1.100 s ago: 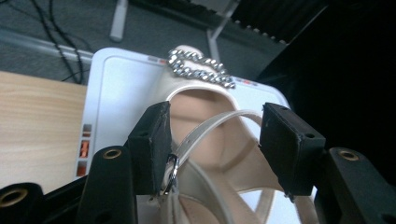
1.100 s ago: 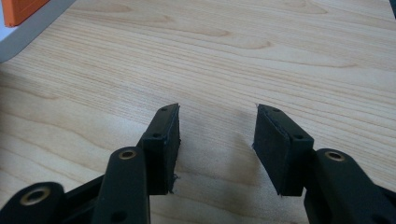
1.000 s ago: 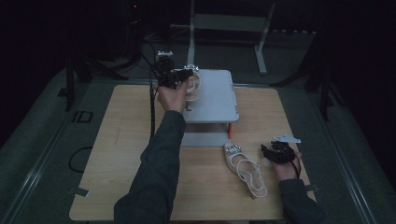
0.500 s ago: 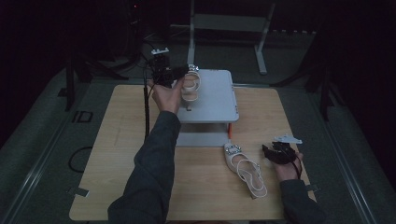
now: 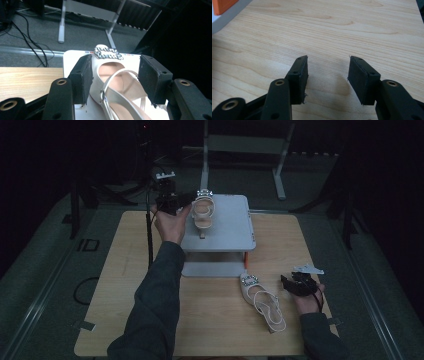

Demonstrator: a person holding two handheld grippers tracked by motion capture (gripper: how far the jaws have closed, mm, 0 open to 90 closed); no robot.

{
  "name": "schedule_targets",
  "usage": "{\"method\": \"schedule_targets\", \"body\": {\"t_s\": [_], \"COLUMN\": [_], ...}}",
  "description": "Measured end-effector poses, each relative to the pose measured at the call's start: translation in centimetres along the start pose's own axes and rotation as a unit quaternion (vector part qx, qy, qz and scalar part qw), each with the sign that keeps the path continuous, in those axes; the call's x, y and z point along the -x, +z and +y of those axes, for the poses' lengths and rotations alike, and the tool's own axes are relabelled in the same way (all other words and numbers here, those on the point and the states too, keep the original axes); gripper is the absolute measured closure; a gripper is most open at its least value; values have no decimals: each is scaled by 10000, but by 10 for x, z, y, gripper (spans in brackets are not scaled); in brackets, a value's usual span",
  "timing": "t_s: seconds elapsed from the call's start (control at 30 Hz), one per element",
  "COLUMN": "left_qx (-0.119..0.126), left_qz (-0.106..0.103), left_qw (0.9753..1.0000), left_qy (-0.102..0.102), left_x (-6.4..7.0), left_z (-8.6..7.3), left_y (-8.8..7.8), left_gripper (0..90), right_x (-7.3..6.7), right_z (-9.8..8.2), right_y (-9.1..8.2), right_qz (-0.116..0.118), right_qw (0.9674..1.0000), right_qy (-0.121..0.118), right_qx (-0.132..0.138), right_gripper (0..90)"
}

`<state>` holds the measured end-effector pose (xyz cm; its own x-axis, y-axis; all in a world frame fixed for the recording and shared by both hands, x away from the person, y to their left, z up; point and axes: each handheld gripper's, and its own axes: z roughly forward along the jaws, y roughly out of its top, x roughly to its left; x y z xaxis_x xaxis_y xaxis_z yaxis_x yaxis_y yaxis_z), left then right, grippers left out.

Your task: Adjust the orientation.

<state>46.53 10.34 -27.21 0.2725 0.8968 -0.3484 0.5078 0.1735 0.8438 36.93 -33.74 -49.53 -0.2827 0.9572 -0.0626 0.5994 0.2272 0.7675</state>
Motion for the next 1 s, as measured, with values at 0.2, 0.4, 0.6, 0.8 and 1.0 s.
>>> {"method": "schedule_targets", "body": {"t_s": [0.2, 0.4, 0.6, 0.8, 1.0], "left_qx": [13, -124, -171, -339, -524], "left_qz": [-47, -67, -117, 41, 304], "left_qw": [10000, 9993, 9988, 9981, 9973], "left_qy": [68, 349, 454, 522, 411], "left_x": [-11, -22, -39, -64, -84], "left_z": [-5, -11, -24, -43, -69], "left_y": [-9, -16, -21, -21, -15], "left_gripper": [455, 454, 447, 449, 453], "right_x": [-2, -6, -5, -6, -11], "right_z": [3, 8, 12, 14, 14], "right_y": [-6, -15, -30, -45, -57], "right_qz": [164, 267, 420, 543, 623], "right_qw": [9997, 9994, 9985, 9977, 9969], "right_qy": [99, -22, -14, -120, -202], "right_qx": [120, 216, 340, 382, 425], "right_gripper": [494, 495, 496, 499, 498]}}
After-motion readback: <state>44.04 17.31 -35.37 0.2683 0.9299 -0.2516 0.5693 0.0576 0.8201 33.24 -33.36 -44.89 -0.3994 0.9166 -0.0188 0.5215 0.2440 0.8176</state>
